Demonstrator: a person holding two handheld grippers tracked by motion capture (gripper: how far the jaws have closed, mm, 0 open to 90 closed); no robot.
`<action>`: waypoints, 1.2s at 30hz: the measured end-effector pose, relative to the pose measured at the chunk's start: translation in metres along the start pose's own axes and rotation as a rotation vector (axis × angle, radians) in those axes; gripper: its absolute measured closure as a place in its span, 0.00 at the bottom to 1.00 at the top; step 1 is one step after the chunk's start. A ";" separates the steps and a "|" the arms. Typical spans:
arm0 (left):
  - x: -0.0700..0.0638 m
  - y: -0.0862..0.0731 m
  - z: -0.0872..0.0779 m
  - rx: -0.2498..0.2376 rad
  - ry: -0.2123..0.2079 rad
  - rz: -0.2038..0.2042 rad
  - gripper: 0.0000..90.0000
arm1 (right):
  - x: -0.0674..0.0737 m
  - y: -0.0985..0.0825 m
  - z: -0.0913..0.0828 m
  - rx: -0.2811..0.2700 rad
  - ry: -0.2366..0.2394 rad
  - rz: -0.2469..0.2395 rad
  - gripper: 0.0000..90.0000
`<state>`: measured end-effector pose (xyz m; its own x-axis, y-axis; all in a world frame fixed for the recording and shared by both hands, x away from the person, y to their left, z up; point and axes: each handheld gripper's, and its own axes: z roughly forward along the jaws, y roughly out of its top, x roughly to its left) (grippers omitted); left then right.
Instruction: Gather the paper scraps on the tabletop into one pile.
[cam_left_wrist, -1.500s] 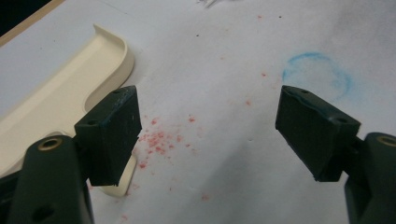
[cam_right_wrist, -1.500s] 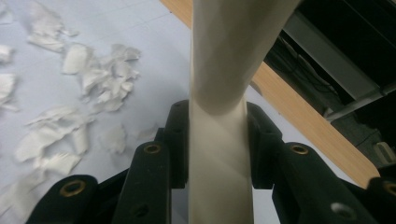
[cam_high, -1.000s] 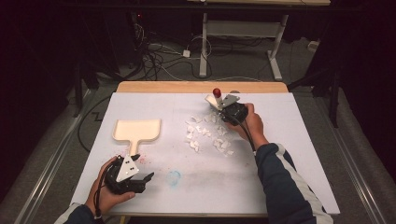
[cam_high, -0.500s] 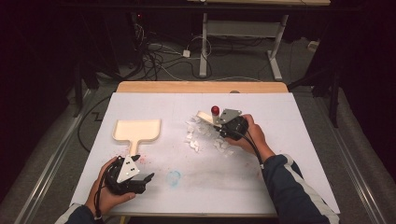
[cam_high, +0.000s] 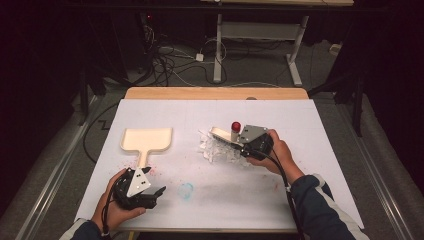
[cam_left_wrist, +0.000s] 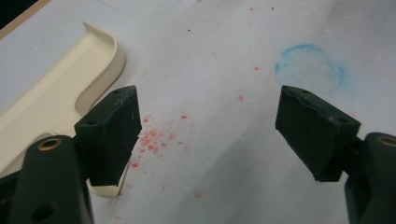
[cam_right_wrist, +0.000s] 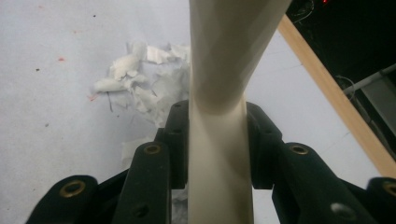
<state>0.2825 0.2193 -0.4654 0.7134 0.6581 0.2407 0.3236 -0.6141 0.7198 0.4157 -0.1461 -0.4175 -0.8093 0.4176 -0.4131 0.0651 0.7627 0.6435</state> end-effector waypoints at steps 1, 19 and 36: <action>0.000 0.000 0.000 0.000 0.000 0.000 0.25 | -0.002 0.002 -0.002 0.002 -0.003 -0.003 0.75; 0.002 -0.002 -0.003 -0.008 -0.014 0.002 0.24 | -0.044 0.041 0.037 -0.001 -0.111 0.010 0.75; 0.002 -0.003 -0.002 -0.012 -0.014 -0.006 0.23 | 0.000 0.048 0.080 0.049 0.014 -0.161 0.75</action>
<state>0.2814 0.2231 -0.4654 0.7202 0.6555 0.2272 0.3207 -0.6050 0.7288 0.4655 -0.0697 -0.4378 -0.8193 0.2820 -0.4991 -0.0373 0.8426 0.5373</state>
